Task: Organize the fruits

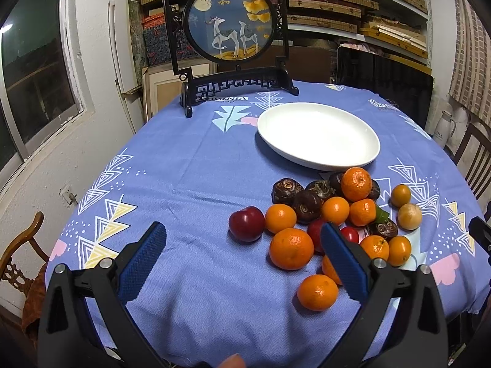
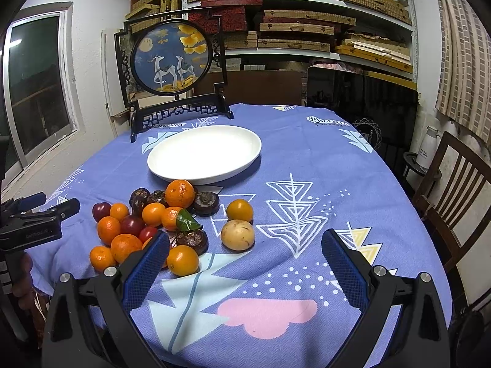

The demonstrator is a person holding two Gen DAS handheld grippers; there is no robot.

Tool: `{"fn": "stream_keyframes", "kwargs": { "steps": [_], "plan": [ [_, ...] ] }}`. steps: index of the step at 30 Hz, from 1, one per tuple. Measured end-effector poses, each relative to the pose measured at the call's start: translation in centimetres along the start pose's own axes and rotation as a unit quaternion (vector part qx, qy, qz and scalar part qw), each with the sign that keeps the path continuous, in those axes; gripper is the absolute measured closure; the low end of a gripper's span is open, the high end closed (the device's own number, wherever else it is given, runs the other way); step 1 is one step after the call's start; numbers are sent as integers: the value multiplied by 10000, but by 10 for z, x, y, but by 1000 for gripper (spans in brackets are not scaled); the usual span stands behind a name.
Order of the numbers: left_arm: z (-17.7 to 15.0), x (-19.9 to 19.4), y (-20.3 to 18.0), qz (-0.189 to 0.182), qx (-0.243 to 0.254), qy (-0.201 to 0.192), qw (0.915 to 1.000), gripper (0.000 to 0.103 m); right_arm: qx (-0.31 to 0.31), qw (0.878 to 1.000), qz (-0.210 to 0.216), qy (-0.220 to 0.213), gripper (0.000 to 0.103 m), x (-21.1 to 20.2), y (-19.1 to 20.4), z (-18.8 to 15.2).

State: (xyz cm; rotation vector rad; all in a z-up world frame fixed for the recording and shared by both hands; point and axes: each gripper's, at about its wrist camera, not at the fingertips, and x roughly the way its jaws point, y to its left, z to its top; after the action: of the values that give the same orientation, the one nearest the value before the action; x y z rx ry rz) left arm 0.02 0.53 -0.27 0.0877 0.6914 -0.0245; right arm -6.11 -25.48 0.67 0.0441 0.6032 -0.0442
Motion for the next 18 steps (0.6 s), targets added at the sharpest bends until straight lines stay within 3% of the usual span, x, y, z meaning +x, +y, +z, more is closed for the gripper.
{"fn": "stream_keyframes", "kwargs": {
  "steps": [18],
  "plan": [
    [-2,1,3,14,-38,19,10000,5,-31,10000,44,45,4,-1,3,-4]
  ]
}}
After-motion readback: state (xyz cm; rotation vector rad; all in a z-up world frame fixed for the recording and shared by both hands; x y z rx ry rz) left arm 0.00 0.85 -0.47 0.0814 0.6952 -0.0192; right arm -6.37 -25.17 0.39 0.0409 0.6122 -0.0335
